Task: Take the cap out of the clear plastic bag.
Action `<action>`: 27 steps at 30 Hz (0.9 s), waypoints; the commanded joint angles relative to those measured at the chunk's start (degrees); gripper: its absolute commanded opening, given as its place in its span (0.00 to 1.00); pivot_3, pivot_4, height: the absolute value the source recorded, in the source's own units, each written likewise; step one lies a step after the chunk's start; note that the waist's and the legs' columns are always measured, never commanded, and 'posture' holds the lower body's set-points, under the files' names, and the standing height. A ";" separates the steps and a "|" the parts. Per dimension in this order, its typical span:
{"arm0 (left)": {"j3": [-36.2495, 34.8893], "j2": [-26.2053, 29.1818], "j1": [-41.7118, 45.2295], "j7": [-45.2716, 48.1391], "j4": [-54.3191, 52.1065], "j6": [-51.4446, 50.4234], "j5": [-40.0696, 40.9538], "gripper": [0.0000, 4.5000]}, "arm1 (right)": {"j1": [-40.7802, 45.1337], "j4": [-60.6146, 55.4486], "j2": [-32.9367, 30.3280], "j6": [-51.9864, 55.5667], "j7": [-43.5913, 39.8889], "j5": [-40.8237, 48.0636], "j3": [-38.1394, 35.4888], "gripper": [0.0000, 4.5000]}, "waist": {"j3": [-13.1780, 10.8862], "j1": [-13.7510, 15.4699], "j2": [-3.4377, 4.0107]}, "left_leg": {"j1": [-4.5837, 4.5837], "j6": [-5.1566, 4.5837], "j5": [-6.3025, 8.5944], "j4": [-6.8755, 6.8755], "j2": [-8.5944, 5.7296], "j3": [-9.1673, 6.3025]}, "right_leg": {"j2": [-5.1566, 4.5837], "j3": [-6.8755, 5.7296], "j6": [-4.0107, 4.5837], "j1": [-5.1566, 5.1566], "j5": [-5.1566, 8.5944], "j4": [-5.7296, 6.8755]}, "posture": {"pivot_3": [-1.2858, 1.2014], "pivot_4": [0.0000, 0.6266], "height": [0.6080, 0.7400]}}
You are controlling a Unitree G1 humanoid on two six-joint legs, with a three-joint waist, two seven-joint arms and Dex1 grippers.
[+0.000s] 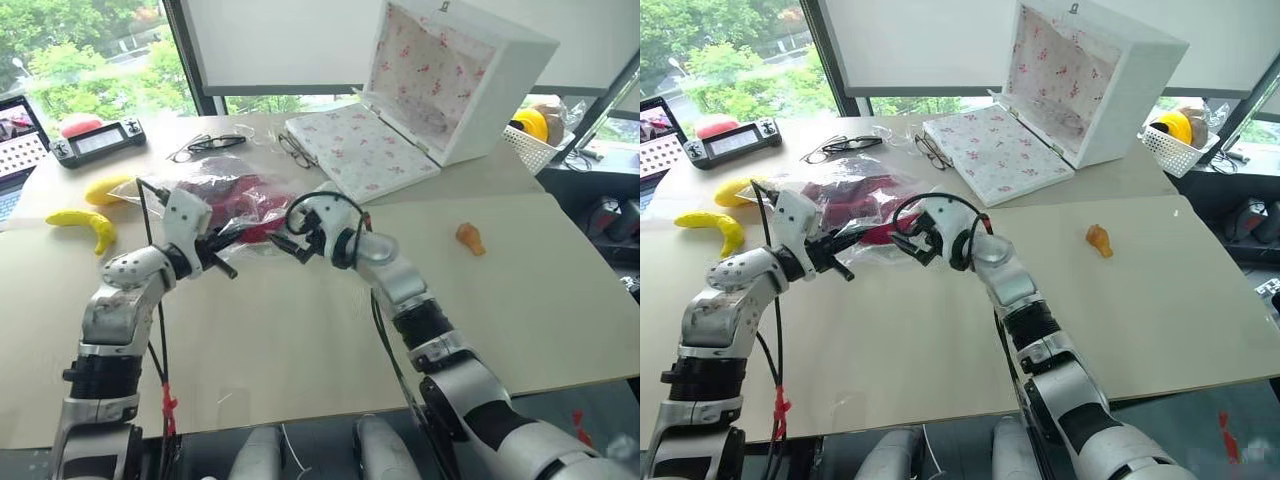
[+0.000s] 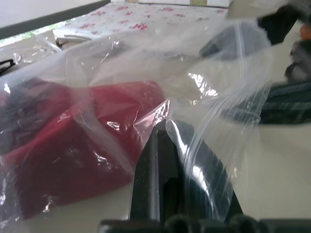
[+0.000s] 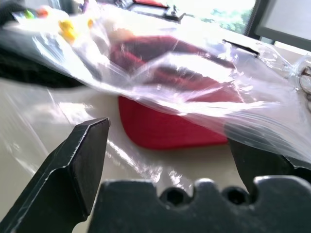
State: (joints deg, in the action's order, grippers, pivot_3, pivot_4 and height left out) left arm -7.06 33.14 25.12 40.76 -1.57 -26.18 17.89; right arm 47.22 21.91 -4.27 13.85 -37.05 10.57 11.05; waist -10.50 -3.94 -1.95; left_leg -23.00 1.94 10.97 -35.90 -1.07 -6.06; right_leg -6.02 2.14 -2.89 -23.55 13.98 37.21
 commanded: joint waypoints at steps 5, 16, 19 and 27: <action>-0.40 -1.07 1.11 -0.43 -3.08 0.14 1.89 0.01 | 1.38 3.28 -1.66 -7.23 3.90 -10.24 4.93 1.00 | 0.00 -0.04 0.00 | 0.08 0.02 -0.01 -0.01 0.00 0.01 | 0.01 0.00 0.00 0.03 0.00 0.03 | 0.52 0.24 1.00; -0.35 -1.27 1.23 0.12 -1.85 -0.14 2.44 0.01 | 11.41 29.27 2.16 -30.30 31.09 -31.09 12.66 1.00 | 0.01 -0.22 -0.02 | -0.28 0.35 -0.21 0.01 -0.02 0.11 | 0.00 0.24 0.06 -0.64 -0.04 0.44 | 0.52 0.24 1.00; 0.04 -1.60 1.30 0.09 -1.97 -0.27 2.62 0.01 | 15.07 34.89 3.42 -32.59 35.97 -35.81 15.26 1.00 | 0.01 -0.23 -0.01 | -0.26 0.36 -0.21 0.02 -0.02 0.11 | 0.00 0.24 0.06 -0.63 -0.04 0.45 | 0.52 0.24 1.00; 0.83 -2.05 2.61 0.59 -1.14 -0.24 3.09 0.01 | 19.69 46.47 8.84 -35.47 41.94 -45.28 22.76 1.00 | 0.01 -0.36 -0.01 | -0.23 0.36 -0.21 0.02 -0.02 0.11 | 0.02 0.25 0.07 -0.63 -0.04 0.51 | 0.52 0.24 1.00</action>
State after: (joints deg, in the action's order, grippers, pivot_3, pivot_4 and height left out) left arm -6.00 31.16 26.40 40.98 -1.78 -26.55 20.28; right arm 64.93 67.73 3.34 -20.19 3.17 -33.05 32.88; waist -10.50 -4.30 -1.97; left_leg -23.21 2.30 10.76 -35.88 -1.09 -5.95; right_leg -6.01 2.39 -2.82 -24.18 13.95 37.73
